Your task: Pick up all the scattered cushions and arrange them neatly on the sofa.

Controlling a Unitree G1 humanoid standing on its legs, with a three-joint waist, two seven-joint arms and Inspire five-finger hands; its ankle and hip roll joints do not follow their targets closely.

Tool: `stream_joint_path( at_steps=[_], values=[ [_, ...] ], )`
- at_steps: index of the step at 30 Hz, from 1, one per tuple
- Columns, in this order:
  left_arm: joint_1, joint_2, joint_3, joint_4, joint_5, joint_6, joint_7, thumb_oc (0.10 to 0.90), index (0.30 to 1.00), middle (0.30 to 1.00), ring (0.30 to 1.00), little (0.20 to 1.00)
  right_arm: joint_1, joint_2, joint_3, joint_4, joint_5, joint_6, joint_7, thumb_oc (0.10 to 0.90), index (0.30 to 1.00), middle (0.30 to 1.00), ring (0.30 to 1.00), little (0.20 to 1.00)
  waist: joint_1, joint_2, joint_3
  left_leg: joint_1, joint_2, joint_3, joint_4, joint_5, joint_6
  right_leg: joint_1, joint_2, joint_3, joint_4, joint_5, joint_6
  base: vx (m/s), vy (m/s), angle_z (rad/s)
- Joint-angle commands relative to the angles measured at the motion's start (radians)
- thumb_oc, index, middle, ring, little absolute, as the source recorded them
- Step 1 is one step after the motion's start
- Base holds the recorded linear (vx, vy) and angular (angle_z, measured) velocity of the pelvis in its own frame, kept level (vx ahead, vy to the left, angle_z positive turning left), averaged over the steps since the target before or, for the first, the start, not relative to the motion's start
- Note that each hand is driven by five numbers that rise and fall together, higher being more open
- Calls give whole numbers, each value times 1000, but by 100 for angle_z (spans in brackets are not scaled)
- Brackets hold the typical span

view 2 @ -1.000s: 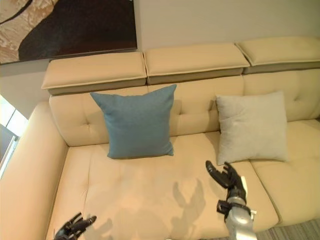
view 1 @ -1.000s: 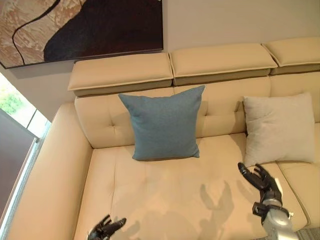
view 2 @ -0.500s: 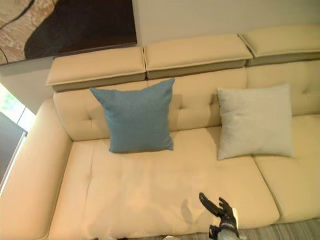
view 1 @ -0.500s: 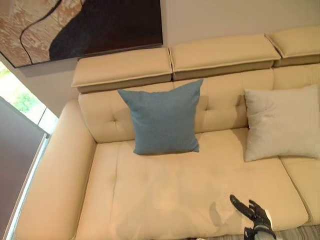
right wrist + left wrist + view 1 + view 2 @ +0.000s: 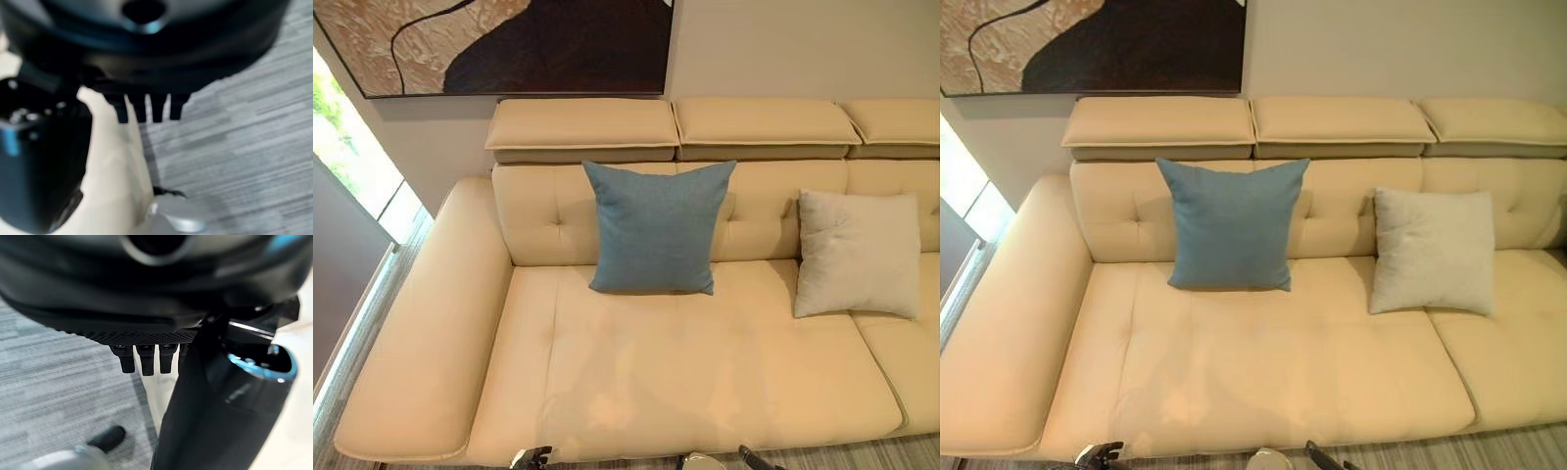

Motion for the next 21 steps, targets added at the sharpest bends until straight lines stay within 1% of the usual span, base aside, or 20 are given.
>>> stream_joint_path(
  at_steps=[1,2,4,5,6,7,8,9,10,11,12,13,17,21],
  values=[
    [-15,30,15,22,69,-4,33,800,900,900,900,900,-67,-24,19,5,-3,-10,-13,800,900,900,900,900,2,30,78,28,-16,-38,-63,-37,58,-49,142,122,4,-62,38,-363,53,-1],
    [-2,37,18,37,82,0,35,800,900,900,900,900,-59,-22,20,17,-5,-9,-10,800,900,900,900,900,13,38,74,10,-9,-37,-63,-23,66,-35,147,138,83,-106,17,-447,73,-5],
    [24,45,29,55,92,12,39,800,900,900,900,900,-48,-21,19,54,-15,0,-6,800,900,900,900,900,37,56,65,-11,9,-21,-60,-8,75,5,143,124,194,-176,-6,-211,41,-13],
    [24,45,29,55,92,12,39,800,900,900,900,900,-48,-21,19,54,-15,0,-6,800,900,900,900,900,37,55,63,-14,8,-21,-60,-6,76,2,142,124,192,-174,-6,-194,4,-39],
    [46,51,56,64,73,15,39,800,900,900,900,900,-39,-18,15,89,-30,9,-5,800,900,900,900,900,64,66,49,-40,21,-6,-52,2,79,57,113,87,247,-214,-21,-173,-22,-18],
    [54,54,72,67,58,15,40,800,900,900,900,900,-35,-14,15,106,-39,17,-4,800,900,900,900,900,77,69,41,-48,23,0,-46,4,78,85,96,74,268,-219,-22,-211,-49,2],
    [56,59,85,71,43,13,44,800,900,900,900,900,-34,-11,16,124,-47,24,-4,800,900,900,900,900,86,66,31,-62,24,2,-40,7,78,112,87,71,259,-208,-19,-80,-41,24],
    [56,59,85,71,43,13,44,800,900,900,900,900,-34,-11,16,124,-47,24,-4,800,900,900,900,900,86,66,30,-63,24,2,-40,7,78,112,88,71,258,-208,-19,-65,-113,1],
    [62,61,99,77,14,13,48,800,900,900,900,900,-29,-3,22,141,-65,33,-7,800,900,900,900,900,102,49,10,-76,15,7,-27,9,70,169,91,76,179,-210,-14,-20,-146,-23],
    [60,60,107,82,6,11,46,800,900,900,900,900,-28,4,22,149,-67,38,-2,800,900,900,900,900,104,40,-2,-81,14,7,-23,7,64,194,105,82,114,-237,-8,-26,-190,-26],
    [59,58,110,84,2,9,48,800,900,900,900,900,-28,8,26,156,-70,41,-2,800,900,900,900,900,106,32,-12,-88,10,11,-18,5,60,213,110,87,63,-245,-2,-13,-154,-30],
    [62,53,119,90,-9,8,54,800,900,900,900,900,-33,11,34,157,-75,42,-3,800,900,900,900,900,108,28,-20,-89,13,18,-16,2,54,230,119,95,11,-238,2,-28,-132,-22],
    [52,31,135,86,-63,3,53,800,900,900,900,900,-56,5,66,121,-86,35,-1,800,900,900,900,900,108,27,-32,-76,29,30,-27,16,35,252,142,111,-64,-216,-5,-21,-122,-15],
    [28,14,121,70,-82,4,48,800,900,900,900,900,-76,1,87,77,-84,23,4,800,900,900,900,900,104,21,-31,-55,41,28,-37,24,23,275,163,107,-95,-221,-17,0,-99,-6]
  ],
)
